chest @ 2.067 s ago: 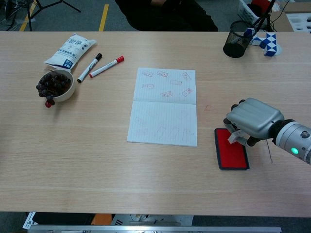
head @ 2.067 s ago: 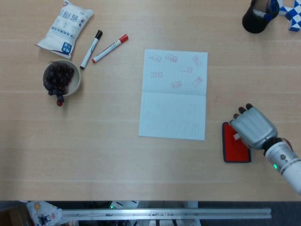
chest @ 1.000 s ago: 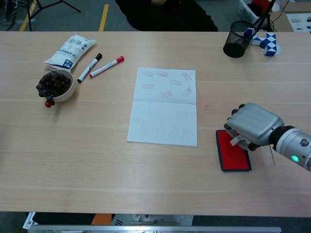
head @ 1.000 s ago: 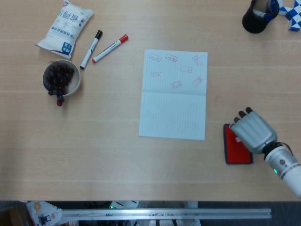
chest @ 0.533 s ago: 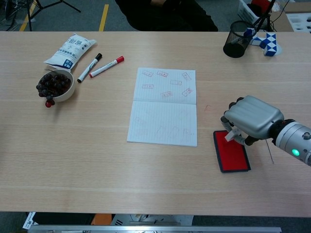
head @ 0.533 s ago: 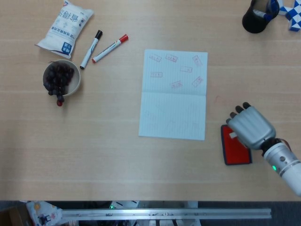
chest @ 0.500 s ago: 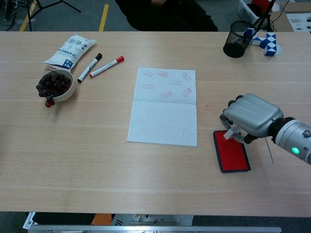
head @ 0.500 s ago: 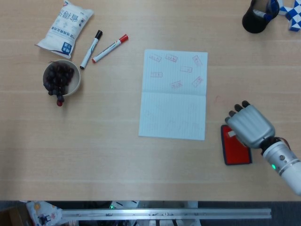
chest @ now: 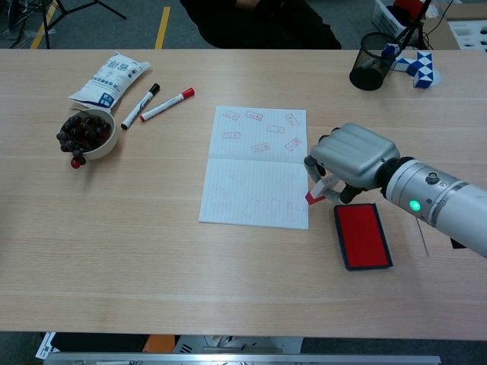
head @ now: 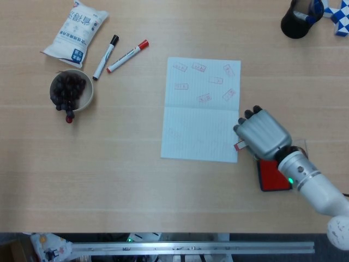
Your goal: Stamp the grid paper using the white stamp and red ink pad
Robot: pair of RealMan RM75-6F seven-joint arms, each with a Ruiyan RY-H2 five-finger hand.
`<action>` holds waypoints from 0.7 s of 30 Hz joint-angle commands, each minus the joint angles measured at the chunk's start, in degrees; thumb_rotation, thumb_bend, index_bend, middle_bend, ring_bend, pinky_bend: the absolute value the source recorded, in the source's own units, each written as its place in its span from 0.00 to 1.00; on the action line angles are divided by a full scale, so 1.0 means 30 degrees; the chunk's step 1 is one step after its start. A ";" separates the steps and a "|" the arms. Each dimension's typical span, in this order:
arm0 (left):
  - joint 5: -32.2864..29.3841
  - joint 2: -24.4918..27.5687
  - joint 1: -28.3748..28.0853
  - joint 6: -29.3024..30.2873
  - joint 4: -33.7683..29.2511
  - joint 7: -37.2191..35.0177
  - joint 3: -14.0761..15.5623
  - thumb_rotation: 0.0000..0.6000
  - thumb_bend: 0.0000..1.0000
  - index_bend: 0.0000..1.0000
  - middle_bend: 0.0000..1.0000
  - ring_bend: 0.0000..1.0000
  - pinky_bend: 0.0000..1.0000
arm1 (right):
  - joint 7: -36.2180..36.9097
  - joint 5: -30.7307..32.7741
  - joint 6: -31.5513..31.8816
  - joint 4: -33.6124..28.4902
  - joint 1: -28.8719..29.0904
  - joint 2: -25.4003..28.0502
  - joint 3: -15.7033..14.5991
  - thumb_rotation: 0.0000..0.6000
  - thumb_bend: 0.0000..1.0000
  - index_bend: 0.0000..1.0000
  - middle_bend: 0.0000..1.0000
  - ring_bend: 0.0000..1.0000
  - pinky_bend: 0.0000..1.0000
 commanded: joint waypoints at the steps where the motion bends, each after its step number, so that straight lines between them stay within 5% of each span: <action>1: 0.0004 0.0012 0.0005 -0.0012 0.0022 -0.0024 0.0013 1.00 0.17 0.15 0.11 0.16 0.10 | -0.0890 0.0877 -0.0263 0.0716 0.0678 -0.1119 0.0068 1.00 0.37 0.62 0.48 0.30 0.29; 21: -0.0218 0.0027 0.0019 -0.0110 0.0303 -0.0327 -0.0023 1.00 0.17 0.15 0.11 0.16 0.10 | -0.2687 0.3034 0.0239 0.2256 0.2450 -0.3665 -0.0065 1.00 0.37 0.63 0.48 0.30 0.29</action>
